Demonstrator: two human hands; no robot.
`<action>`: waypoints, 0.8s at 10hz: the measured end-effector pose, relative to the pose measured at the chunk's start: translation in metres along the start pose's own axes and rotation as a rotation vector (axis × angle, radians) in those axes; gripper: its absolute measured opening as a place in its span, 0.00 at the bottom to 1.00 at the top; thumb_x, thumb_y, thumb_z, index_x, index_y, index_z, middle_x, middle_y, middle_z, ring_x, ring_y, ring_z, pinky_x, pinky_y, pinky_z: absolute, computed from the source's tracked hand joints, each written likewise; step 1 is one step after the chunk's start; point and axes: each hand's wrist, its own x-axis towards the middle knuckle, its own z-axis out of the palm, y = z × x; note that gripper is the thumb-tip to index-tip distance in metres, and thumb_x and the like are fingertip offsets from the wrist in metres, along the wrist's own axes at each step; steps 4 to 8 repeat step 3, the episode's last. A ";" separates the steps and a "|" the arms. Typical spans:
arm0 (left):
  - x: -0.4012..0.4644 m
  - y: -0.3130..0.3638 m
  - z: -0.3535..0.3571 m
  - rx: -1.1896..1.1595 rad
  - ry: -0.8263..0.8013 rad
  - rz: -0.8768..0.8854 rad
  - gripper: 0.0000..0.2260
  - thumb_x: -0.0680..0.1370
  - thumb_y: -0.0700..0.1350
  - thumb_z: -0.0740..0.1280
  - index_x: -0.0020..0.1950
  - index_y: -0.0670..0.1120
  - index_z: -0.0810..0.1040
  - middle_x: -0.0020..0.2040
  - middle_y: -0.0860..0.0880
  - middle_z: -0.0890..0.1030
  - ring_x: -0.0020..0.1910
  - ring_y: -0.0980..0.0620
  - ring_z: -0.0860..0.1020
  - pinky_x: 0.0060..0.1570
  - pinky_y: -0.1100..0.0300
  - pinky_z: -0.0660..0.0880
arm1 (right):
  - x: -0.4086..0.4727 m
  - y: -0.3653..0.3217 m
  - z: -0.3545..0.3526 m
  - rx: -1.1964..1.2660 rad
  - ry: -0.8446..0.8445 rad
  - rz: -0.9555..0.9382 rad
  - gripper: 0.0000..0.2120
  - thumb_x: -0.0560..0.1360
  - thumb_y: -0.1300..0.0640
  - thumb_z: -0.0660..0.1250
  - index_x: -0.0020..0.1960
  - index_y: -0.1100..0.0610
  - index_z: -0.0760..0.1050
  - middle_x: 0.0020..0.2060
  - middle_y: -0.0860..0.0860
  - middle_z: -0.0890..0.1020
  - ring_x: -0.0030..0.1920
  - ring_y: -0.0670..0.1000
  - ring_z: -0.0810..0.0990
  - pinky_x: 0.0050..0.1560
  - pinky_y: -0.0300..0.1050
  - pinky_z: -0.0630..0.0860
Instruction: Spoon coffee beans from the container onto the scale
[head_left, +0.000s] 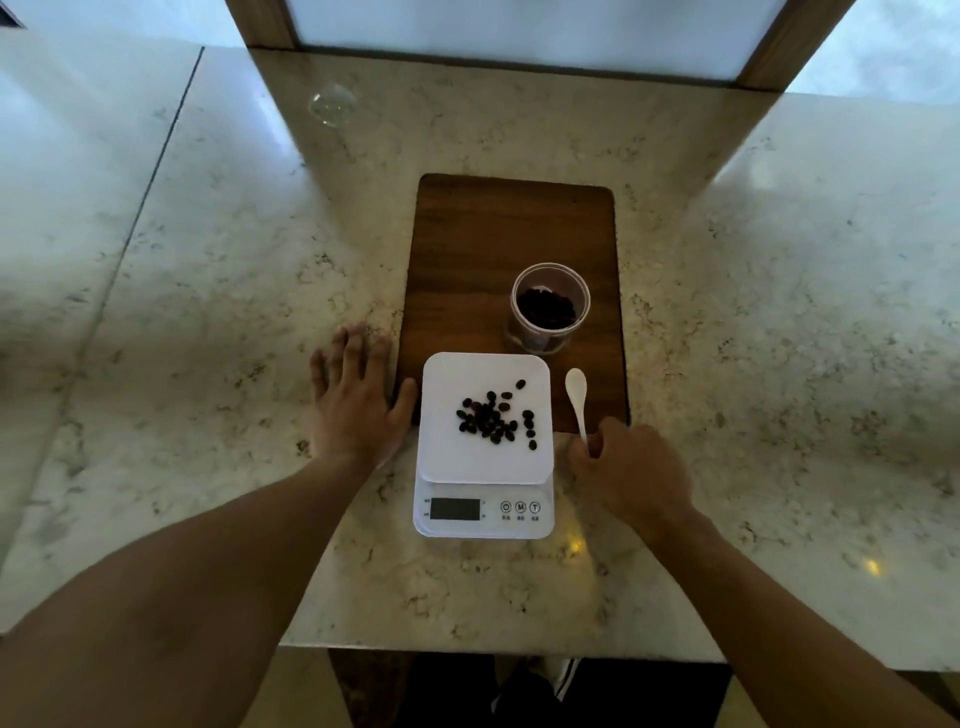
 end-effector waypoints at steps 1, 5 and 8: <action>0.000 -0.001 -0.007 -0.055 -0.043 -0.008 0.34 0.77 0.65 0.46 0.79 0.50 0.55 0.81 0.44 0.53 0.80 0.46 0.45 0.77 0.45 0.39 | 0.013 -0.008 -0.016 -0.019 0.030 0.003 0.17 0.72 0.40 0.63 0.33 0.52 0.70 0.26 0.48 0.75 0.25 0.48 0.73 0.25 0.40 0.65; 0.026 0.007 -0.055 -0.129 -0.165 -0.085 0.36 0.72 0.69 0.47 0.70 0.49 0.69 0.70 0.41 0.72 0.68 0.38 0.70 0.68 0.39 0.64 | 0.033 -0.035 -0.068 0.120 0.079 -0.010 0.25 0.72 0.40 0.64 0.60 0.56 0.73 0.54 0.56 0.79 0.49 0.57 0.79 0.45 0.50 0.76; 0.026 0.007 -0.055 -0.129 -0.165 -0.085 0.36 0.72 0.69 0.47 0.70 0.49 0.69 0.70 0.41 0.72 0.68 0.38 0.70 0.68 0.39 0.64 | 0.033 -0.035 -0.068 0.120 0.079 -0.010 0.25 0.72 0.40 0.64 0.60 0.56 0.73 0.54 0.56 0.79 0.49 0.57 0.79 0.45 0.50 0.76</action>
